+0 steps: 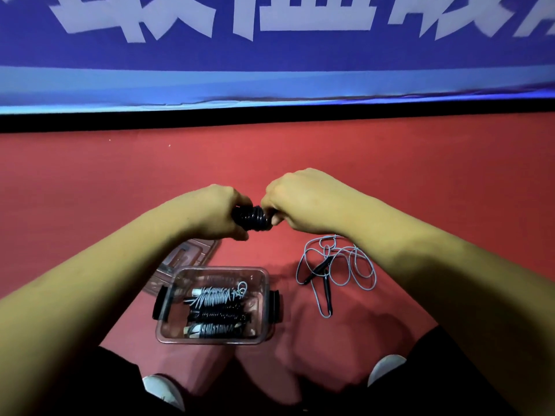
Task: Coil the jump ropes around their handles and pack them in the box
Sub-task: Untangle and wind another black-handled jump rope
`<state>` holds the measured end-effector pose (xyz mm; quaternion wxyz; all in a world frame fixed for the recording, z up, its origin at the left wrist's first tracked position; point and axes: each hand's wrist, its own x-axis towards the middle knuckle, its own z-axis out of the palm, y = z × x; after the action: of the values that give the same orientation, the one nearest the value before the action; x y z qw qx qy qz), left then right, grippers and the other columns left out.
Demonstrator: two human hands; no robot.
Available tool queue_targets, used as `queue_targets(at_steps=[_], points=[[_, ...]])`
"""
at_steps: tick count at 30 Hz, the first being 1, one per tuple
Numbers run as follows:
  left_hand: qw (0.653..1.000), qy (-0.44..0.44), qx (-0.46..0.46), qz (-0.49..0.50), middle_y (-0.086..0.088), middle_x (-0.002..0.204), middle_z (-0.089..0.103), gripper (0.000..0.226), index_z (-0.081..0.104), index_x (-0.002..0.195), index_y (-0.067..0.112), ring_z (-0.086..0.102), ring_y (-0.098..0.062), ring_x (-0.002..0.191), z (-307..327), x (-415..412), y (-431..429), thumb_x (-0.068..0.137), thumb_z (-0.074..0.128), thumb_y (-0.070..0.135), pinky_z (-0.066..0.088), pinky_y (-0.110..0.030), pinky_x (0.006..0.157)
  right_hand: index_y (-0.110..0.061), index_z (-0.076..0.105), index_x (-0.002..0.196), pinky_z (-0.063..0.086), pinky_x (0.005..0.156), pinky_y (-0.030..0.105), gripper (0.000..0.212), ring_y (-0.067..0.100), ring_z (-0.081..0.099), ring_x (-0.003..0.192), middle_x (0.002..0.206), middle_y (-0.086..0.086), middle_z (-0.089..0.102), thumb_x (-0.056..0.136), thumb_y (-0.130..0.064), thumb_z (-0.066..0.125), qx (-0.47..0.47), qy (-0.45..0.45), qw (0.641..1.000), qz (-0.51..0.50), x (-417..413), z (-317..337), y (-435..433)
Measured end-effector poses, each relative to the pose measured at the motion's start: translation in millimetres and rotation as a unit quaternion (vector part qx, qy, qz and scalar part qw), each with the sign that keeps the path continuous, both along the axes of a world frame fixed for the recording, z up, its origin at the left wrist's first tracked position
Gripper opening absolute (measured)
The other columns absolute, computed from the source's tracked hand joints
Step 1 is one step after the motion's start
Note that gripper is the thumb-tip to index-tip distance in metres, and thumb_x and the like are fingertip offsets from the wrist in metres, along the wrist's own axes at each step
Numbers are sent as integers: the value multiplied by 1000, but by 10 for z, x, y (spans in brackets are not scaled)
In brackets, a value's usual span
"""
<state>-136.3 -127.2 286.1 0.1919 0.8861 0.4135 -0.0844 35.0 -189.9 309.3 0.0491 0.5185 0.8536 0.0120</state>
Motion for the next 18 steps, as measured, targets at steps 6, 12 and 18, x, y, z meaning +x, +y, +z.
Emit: queue_targets(at_steps=[6,12,18], points=[[994,-16,-9,-107,19,84,66,35,67,112,27,62,-4,76,9,-153,76,79,80,26,45,-12,71,-21,70,99,50,81,38,15,20,63,93,101,-5,66,92,-18,57,-27,103,993,59,-52,-114,13],[985,-125,-45,-108,5,88,69,43,60,114,25,64,-17,81,-66,-262,119,79,66,50,51,-38,76,-12,70,89,53,73,25,9,3,66,68,77,-2,72,88,-8,63,-93,314,945,-16,154,76,61],[970,-226,-3,-91,5,90,66,49,41,110,25,63,-13,82,-83,-202,-17,81,73,48,46,-38,72,-4,62,87,59,64,36,11,24,71,59,68,18,69,94,1,55,-151,454,876,-59,130,63,44]])
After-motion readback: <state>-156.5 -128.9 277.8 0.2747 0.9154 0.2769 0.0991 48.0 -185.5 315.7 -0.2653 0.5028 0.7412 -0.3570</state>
